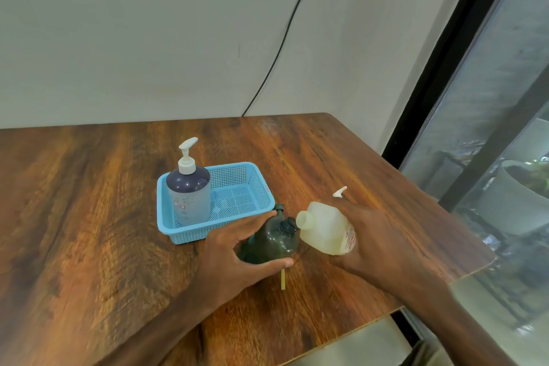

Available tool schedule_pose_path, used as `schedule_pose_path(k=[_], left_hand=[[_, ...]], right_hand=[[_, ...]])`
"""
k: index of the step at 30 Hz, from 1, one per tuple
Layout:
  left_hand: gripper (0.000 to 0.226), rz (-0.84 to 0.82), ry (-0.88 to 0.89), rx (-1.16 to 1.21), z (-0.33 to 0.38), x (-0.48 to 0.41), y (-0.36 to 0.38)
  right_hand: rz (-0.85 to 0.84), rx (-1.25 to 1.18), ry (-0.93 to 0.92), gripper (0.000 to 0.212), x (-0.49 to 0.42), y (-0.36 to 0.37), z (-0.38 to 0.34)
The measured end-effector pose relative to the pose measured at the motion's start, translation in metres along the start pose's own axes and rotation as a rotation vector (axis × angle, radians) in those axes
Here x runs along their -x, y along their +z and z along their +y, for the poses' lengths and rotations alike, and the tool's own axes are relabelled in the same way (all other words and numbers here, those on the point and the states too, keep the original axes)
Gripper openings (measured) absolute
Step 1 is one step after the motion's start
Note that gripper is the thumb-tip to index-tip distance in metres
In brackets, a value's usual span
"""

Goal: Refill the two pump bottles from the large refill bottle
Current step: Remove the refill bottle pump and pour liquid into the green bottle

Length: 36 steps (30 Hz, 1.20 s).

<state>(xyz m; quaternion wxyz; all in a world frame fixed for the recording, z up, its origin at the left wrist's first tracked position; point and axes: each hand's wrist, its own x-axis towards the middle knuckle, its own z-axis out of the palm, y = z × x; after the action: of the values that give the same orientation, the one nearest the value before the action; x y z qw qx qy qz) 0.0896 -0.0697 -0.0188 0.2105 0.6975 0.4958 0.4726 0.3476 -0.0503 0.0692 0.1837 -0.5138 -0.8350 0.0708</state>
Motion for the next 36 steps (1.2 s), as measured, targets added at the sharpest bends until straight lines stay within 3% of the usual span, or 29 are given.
schedule_pose_path(k=[36], left_hand=[[0.086,0.008,-0.031,0.021,-0.004,0.003,0.005]], right_hand=[[-0.032,0.146,-0.084,0.077,-0.011,-0.020,-0.009]])
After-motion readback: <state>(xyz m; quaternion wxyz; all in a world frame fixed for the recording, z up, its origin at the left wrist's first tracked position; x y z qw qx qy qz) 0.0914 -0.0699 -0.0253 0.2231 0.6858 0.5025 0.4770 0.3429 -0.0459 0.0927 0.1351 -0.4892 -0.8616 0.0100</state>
